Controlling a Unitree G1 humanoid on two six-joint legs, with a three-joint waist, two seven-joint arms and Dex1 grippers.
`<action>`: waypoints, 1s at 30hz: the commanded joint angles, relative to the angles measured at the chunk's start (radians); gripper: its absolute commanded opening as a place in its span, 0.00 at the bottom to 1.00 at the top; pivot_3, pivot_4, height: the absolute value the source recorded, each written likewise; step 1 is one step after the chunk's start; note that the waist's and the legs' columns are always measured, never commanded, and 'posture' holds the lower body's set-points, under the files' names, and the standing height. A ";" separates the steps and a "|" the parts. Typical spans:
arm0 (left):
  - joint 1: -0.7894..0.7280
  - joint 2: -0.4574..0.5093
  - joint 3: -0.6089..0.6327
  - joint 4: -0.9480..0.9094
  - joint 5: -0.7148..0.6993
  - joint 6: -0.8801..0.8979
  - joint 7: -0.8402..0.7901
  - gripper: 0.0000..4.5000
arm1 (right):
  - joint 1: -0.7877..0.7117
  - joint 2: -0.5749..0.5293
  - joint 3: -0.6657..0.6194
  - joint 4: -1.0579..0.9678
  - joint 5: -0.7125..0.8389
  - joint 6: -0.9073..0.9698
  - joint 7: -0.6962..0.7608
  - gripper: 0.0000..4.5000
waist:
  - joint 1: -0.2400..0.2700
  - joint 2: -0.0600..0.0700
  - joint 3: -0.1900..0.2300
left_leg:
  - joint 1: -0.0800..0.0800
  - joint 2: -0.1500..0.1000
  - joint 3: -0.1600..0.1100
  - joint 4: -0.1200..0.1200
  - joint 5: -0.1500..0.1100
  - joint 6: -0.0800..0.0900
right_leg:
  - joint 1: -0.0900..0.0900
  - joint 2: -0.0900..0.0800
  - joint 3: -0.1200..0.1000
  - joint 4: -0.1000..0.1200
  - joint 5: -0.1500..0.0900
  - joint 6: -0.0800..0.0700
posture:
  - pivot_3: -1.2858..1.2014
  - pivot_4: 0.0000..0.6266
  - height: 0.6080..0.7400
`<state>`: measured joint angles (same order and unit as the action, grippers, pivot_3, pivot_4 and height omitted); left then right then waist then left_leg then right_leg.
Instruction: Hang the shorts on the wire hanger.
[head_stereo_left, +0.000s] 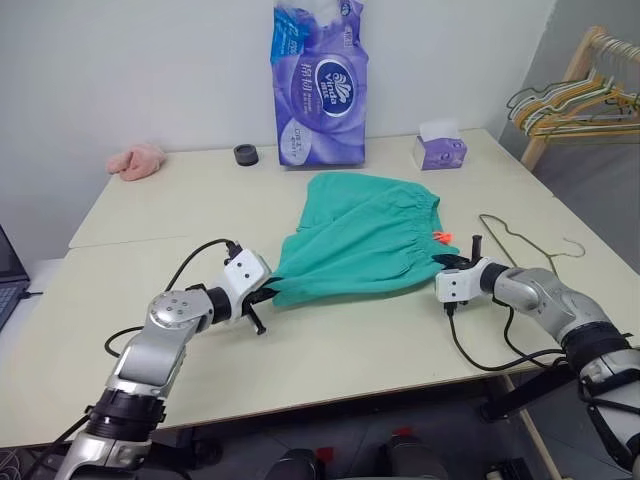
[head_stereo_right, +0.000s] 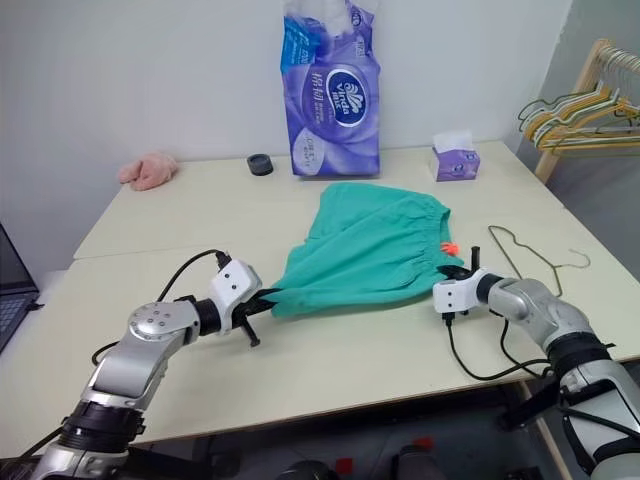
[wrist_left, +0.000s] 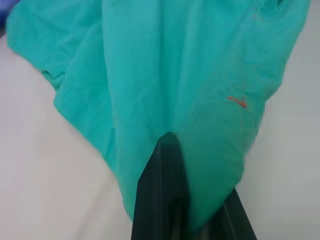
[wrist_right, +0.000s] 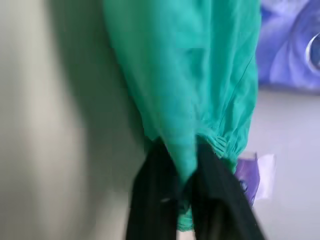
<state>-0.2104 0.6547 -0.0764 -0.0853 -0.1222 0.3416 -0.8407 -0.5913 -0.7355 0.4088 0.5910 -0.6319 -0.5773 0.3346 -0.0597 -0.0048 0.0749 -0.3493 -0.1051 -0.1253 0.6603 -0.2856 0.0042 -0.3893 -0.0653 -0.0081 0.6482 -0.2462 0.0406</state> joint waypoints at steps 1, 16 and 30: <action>0.060 0.073 0.023 -0.076 -0.034 0.005 -0.076 0.00 | 0.074 0.020 -0.039 -0.240 0.106 0.030 0.086 0.01 | 0.000 0.000 0.000 | 0.000 0.001 0.000 0.000 0.000 0.000 | 0.000 0.001 0.000 0.000 0.000 0.000 | 0.47 0.05 1.00; 0.498 0.394 0.040 -0.343 -0.217 0.140 -0.381 0.00 | 0.480 -0.187 -0.187 -0.790 0.509 0.318 0.534 0.01 | 0.031 0.004 0.003 | 0.003 0.014 0.004 0.002 -0.013 0.004 | 0.002 0.011 -0.001 0.000 -0.006 -0.003 | 0.47 0.06 1.00; 0.426 0.277 -0.029 -0.343 -0.247 0.156 -0.332 0.00 | 0.518 -0.244 -0.204 -0.809 0.535 0.389 0.646 0.01 | 0.028 0.004 0.003 | 0.003 0.017 0.009 0.002 -0.015 0.004 | 0.001 0.011 0.000 -0.002 -0.003 -0.008 | 0.47 0.06 1.00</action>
<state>0.2214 0.9356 -0.1150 -0.3971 -0.3374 0.4792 -1.1823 -0.0777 -0.9744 0.2164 -0.1746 -0.1147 -0.2023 0.9594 -0.0314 -0.0013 0.0781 -0.3465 -0.0885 -0.1158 0.6621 -0.3002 0.0083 -0.3882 -0.0544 -0.0079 0.6465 -0.2489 0.0327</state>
